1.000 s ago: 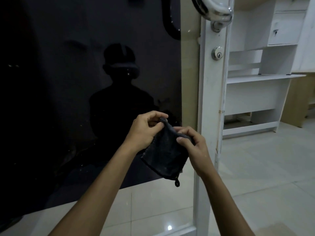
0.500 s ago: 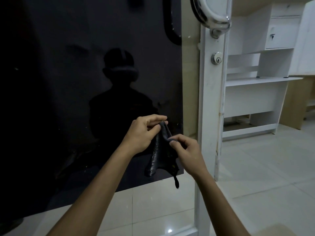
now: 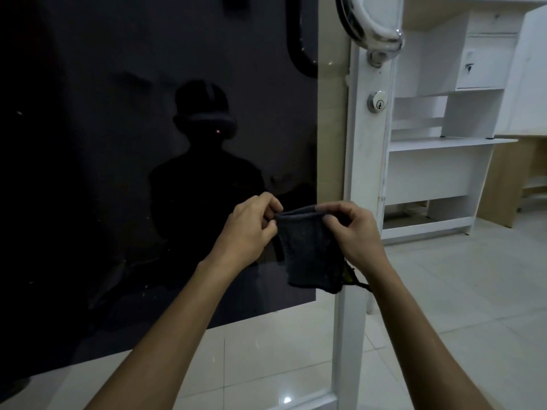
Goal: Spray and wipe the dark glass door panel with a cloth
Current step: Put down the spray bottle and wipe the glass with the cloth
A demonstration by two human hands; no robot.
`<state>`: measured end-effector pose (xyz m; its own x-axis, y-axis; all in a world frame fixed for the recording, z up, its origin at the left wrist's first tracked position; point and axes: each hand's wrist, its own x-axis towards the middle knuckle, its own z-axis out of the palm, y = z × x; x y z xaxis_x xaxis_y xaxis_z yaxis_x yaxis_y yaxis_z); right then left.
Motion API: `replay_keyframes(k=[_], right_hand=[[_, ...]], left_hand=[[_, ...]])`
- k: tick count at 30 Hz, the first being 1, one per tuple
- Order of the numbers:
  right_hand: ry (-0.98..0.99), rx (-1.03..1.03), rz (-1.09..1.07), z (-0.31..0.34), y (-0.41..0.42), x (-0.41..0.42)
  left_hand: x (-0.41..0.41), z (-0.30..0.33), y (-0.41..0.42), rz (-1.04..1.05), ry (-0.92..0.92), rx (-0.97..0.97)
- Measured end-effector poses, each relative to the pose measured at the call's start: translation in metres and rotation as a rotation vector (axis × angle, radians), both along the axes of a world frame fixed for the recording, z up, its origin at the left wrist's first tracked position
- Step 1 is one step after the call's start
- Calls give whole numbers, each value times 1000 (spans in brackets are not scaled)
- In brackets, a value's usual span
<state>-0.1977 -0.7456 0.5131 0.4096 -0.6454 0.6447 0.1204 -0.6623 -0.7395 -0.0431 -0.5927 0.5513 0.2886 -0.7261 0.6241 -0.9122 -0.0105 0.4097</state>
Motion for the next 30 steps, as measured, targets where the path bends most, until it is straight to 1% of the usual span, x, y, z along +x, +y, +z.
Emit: replay_keyframes(k=[5,7,9,11,15,18,20,23,27,30], right_hand=[[60,-178,-81,12,-24,6],[115,-286,-175,14,-36,11],[201,-439,-304,13,-48,13],[227,-542,-364,8,-56,12],[141,-666,-402,-2,-67,15],[97,-722,-422,-5,-75,19],[78,-757,-435,-8,-79,20],[44,-803,-442,-9,-83,20],[45,-842,-407,-8,-88,20],[46,-861,-388,-8,-90,20]], left_hand=[[-21,4,-22,177,-219,-61],[-27,1,-31,241,-208,-59],[-30,-5,-42,276,-160,-74],[-31,-11,-51,313,-145,-92],[-36,-24,-64,355,-139,-171],[-46,-38,-76,301,-89,-230],[-56,-53,-88,271,-89,-231],[-72,-82,-104,305,-192,-210],[-63,-105,-124,460,-442,-163],[-42,-115,-139,474,-507,-147]])
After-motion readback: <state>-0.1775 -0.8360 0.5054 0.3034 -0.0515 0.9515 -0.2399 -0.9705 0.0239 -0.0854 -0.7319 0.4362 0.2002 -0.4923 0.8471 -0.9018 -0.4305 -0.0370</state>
